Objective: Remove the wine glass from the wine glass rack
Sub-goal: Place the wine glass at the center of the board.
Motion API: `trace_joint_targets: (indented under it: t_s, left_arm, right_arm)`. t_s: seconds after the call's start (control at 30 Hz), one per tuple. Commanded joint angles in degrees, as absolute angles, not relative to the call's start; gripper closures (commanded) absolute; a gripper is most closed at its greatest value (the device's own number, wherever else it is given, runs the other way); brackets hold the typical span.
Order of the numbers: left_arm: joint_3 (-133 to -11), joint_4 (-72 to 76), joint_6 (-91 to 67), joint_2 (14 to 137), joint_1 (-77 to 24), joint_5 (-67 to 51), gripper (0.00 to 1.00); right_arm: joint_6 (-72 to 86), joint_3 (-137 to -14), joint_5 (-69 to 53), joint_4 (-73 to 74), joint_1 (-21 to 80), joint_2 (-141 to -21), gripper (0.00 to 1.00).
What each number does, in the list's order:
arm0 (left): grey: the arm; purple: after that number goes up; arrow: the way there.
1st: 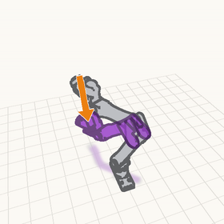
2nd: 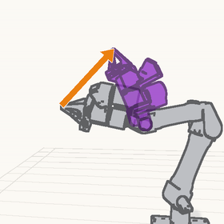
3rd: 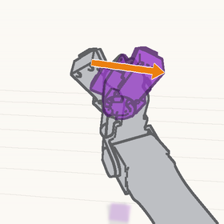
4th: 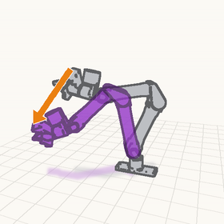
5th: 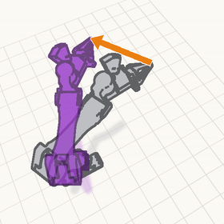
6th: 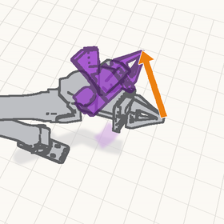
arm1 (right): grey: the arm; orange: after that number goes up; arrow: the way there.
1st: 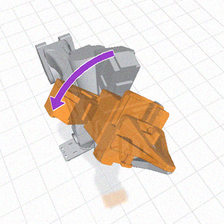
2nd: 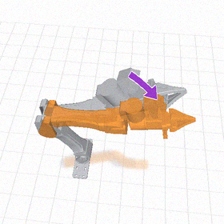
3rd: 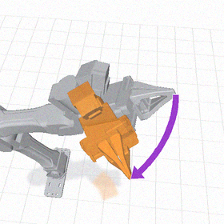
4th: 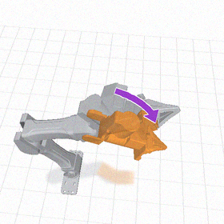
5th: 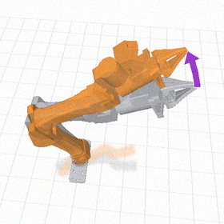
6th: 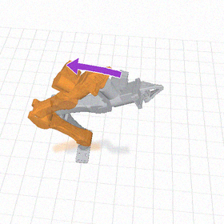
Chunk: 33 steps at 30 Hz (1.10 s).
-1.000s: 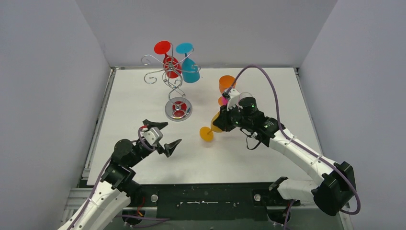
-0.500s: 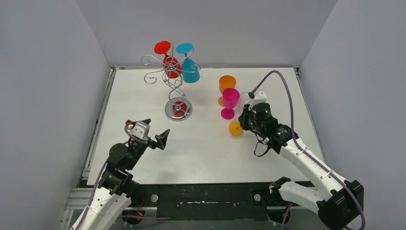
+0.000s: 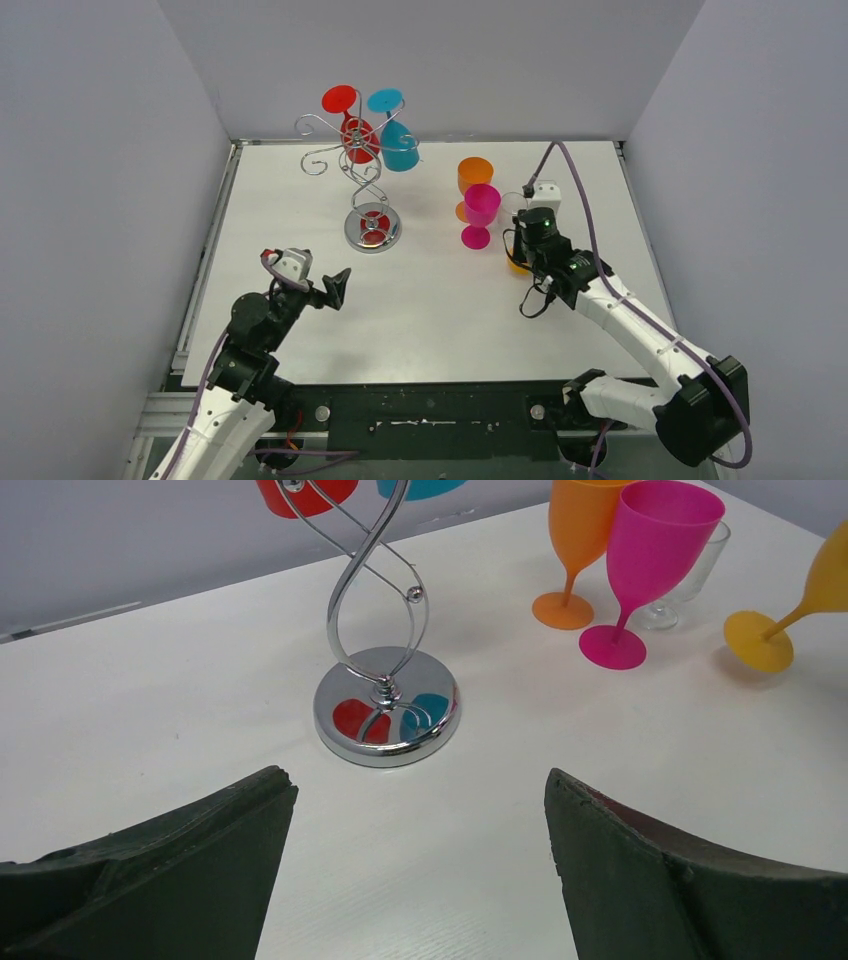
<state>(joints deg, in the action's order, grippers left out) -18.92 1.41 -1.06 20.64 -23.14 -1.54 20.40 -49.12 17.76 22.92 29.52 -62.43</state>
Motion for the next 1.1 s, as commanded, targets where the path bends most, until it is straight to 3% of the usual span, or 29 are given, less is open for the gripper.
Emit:
trace_joint_targets:
  t_s: [0.0,0.37,0.77,1.07]
  left_arm:
    - [-19.9,2.6,-0.9,21.7,-22.7,-3.4,0.06]
    - [-20.2,1.8,-0.3,21.9,-22.5,-4.3,0.06]
    - [-20.2,1.8,-0.3,22.9,-22.1,-6.0,0.06]
    - [-20.2,1.9,-0.3,23.0,-22.1,-6.4,0.06]
  right_arm:
    - [18.0,-54.5,18.0,19.2,28.8,-68.5,1.0]
    - [14.0,-61.3,13.0,21.8,27.4,-79.5,0.99]
    - [12.3,-62.6,12.6,21.5,26.5,-80.6,0.58]
    - [11.5,-64.7,11.2,22.7,26.4,-78.5,0.51]
